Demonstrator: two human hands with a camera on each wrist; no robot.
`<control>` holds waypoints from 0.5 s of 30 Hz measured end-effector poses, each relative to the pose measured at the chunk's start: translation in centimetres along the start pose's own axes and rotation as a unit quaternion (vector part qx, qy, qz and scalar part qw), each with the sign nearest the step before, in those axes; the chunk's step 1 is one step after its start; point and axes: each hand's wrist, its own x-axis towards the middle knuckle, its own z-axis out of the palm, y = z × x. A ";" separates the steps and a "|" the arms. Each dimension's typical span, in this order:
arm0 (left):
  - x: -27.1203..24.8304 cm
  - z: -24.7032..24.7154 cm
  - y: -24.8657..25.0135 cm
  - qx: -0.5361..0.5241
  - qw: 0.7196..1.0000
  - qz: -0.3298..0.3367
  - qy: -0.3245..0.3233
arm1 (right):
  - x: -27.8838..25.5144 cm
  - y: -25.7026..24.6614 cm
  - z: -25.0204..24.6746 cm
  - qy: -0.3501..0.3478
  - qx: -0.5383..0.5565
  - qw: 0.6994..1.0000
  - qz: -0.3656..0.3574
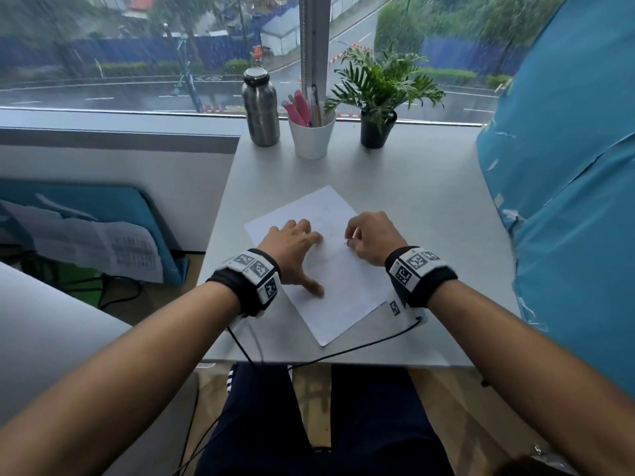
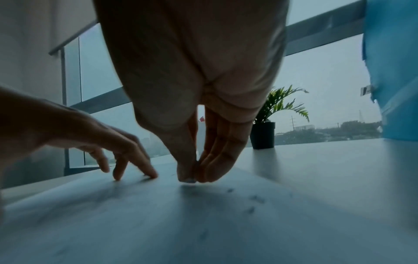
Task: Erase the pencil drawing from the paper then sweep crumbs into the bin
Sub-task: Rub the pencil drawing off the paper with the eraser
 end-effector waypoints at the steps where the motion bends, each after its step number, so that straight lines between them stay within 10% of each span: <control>1: -0.1 0.1 0.1 -0.003 1.000 -0.011 0.004 | -0.2 -0.1 0.3 -0.003 0.000 1.000 -0.009; 15: 1.0 0.0 -0.4 -0.023 0.991 -0.034 -0.126 | 1.2 -0.4 -0.8 0.026 0.014 0.999 -0.027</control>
